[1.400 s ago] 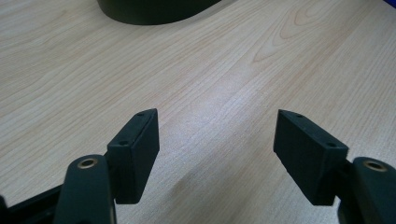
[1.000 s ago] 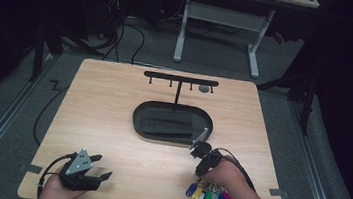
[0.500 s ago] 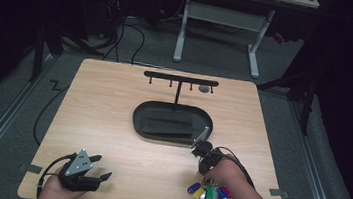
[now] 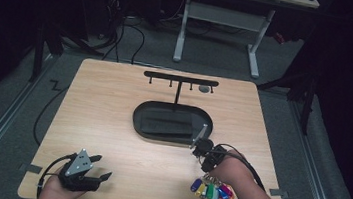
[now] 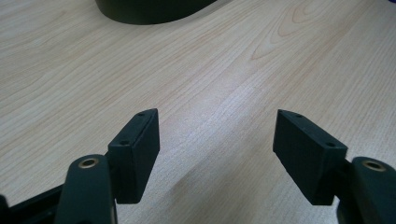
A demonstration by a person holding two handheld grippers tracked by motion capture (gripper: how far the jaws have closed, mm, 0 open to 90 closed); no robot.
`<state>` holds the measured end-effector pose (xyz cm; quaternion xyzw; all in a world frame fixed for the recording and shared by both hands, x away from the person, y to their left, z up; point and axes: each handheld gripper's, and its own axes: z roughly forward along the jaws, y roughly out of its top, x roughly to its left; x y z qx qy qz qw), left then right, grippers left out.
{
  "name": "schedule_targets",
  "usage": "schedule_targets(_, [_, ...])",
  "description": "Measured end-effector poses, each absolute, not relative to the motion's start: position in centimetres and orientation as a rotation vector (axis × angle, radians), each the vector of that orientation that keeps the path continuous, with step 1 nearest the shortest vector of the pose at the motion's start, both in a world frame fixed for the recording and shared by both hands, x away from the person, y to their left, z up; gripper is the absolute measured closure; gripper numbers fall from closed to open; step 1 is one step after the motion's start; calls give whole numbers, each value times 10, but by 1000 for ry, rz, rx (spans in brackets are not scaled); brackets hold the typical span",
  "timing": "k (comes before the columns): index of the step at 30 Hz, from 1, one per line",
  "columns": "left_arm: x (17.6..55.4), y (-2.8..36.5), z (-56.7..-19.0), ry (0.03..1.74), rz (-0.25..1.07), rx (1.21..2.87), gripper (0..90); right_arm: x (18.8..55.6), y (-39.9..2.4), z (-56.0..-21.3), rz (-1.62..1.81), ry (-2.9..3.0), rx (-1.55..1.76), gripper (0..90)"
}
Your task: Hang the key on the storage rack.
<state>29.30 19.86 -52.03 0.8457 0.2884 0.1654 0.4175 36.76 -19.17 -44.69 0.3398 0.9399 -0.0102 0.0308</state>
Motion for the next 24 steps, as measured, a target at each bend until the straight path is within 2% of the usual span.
schedule_targets(15, [293, 197, -521, 724, 413, 2129, 324, 348, -214, -366, -29, 2819, 977, 880])
schedule_targets(24, [294, 196, -523, 726, 408, 2126, 325, 345, -222, -351, 18, 2825, 1000, 880])
